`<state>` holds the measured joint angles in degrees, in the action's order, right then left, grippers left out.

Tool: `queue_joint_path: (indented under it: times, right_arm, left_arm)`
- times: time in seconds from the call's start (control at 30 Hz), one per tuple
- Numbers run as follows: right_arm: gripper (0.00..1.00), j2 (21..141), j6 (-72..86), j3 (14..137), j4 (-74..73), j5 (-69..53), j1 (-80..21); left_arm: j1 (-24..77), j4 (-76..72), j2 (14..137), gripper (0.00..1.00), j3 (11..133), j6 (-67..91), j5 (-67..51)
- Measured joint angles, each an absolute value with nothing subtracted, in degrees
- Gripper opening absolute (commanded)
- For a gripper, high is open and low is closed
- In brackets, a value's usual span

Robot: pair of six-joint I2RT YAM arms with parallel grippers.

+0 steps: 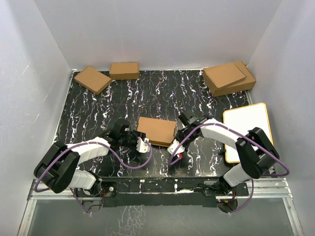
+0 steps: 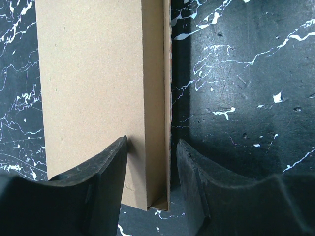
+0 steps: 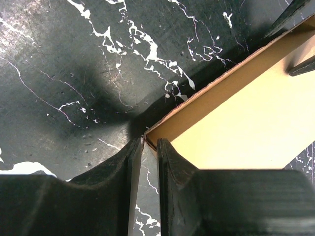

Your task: Fold the paper box

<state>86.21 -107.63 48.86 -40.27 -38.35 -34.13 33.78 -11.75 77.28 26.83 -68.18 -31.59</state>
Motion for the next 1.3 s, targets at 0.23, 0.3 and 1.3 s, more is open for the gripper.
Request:
queue_joint_path:
  times: [0.23, 0.3, 1.3]
  right_arm:
    - [0.21, 86.72, -107.66, 48.86, -40.23, -37.85, -34.15]
    - [0.20, 86.85, -107.68, 48.86, -40.23, -37.85, -34.13]
    - [0.08, 89.03, -108.88, 49.32, -41.67, -35.64, -38.89]
  left_arm:
    - [33.78, -11.75, 77.28, 0.42, 26.83, -68.18, -31.59]
    - [33.78, -11.77, 77.30, 0.42, 26.83, -68.20, -31.64]
    - [33.78, -12.34, 78.19, 0.41, 27.00, -68.86, -32.16]
